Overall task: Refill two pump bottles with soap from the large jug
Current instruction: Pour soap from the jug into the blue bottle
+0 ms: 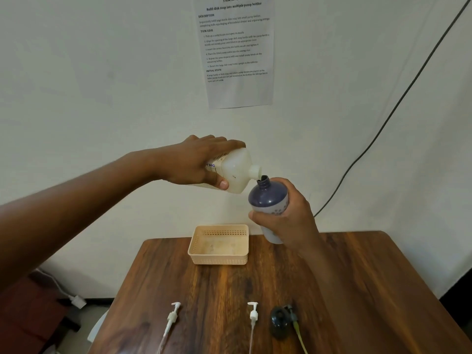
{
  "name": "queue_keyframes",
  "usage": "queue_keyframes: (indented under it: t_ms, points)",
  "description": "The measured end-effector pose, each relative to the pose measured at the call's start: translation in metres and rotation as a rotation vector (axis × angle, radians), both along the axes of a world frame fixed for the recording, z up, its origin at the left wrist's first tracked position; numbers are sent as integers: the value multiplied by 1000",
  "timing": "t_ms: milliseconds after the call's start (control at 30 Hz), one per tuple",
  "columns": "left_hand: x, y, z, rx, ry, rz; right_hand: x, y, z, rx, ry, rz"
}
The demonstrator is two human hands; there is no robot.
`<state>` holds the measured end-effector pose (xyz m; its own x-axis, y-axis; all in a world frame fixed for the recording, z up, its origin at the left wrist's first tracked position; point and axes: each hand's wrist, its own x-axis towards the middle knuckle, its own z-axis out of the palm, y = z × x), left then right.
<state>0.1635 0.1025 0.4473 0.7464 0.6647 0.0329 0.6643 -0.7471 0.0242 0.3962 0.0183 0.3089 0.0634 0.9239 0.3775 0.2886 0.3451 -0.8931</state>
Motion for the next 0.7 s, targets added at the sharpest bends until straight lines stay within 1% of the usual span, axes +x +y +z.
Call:
queue_keyframes:
  t_ms: [267, 367, 500, 700]
  points:
    - [-6, -8, -6, -59, -158, 60, -7, 4, 6, 8, 36, 0]
    - [-9, -8, -10, -127, -232, 83, -11, 6, 10, 6, 44, -1]
    - [-12, -11, -20, -224, -377, 53, -16, 8, 17, 4, 73, 0]
    - [-15, -16, -29, -231, -494, 94, -27, 13, 18, -16, 94, 14]
